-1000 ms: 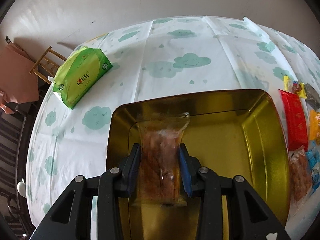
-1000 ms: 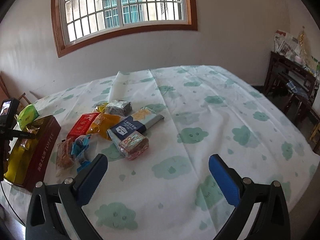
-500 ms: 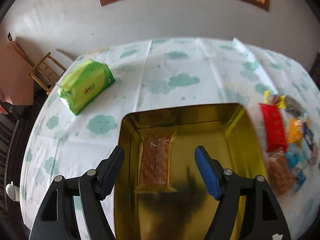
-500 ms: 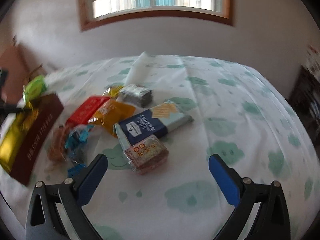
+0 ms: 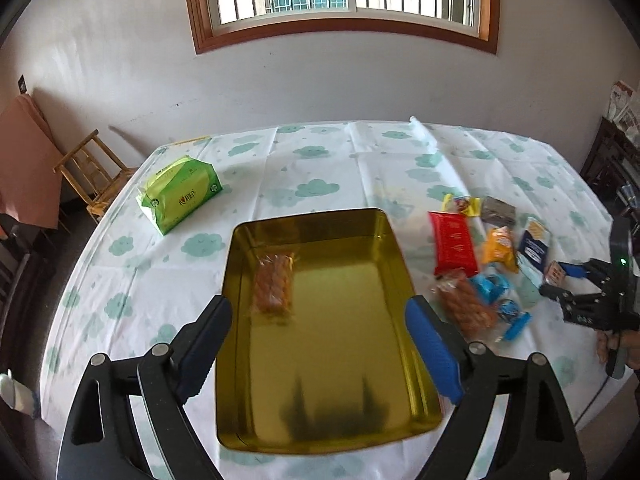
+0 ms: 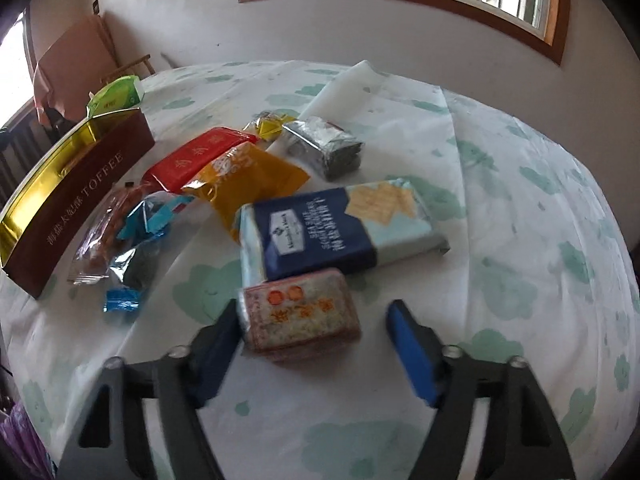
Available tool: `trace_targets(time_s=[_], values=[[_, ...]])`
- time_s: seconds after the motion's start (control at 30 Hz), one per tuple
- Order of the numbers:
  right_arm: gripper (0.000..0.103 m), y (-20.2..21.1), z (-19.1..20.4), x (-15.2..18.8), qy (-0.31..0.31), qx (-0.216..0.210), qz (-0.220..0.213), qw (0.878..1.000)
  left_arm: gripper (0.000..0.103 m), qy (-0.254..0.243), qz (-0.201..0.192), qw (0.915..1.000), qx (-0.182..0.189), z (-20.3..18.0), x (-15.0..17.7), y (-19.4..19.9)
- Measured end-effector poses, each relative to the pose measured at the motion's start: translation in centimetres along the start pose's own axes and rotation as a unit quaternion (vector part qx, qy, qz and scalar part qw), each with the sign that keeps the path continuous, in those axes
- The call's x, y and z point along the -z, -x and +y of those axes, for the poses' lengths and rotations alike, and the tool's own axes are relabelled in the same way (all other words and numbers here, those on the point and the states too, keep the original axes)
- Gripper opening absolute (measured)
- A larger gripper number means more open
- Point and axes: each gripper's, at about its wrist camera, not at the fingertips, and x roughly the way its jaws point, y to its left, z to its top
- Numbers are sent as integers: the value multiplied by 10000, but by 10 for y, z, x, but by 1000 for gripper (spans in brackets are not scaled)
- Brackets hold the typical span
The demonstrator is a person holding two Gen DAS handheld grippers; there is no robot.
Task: Organize snacks
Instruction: 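Grasp the small red-printed cake pack with the right gripper, then carry the cake pack into the gold tin and open the right gripper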
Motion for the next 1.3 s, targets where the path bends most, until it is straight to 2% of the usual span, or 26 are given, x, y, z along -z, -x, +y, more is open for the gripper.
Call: trace_targets(time_s=[0.03,0.3,0.43,0.57,0.73,0.87,1.13,1.3], values=[[51,1,-2,-1,-49,3,24,10000,86,-4,-7,10000,5,-3,2,4],[49,24,1,17,-359,-109,45,9993,86,25,-137,9999,2,-13,22,26],[49,54,23,30,-481,-189,-182,9985,86,286,-239,9993,-57,-1,30,35],[49,85,55,27,-399,-378,-545,9970,86,443,-242,9986,-163,13,37,38],[49,114,103,-1,-119,-769,-954,9924,86,547,-302,9976,-288,27,45,43],[49,116,142,-29,208,-1041,-1062,9887,87,645,-244,9971,-328,39,50,44],[49,77,207,-85,784,-1388,-902,9831,87,719,-207,9962,-456,57,52,40],[49,39,227,-114,859,-1457,-651,9834,87,757,-76,9963,-409,65,53,31]])
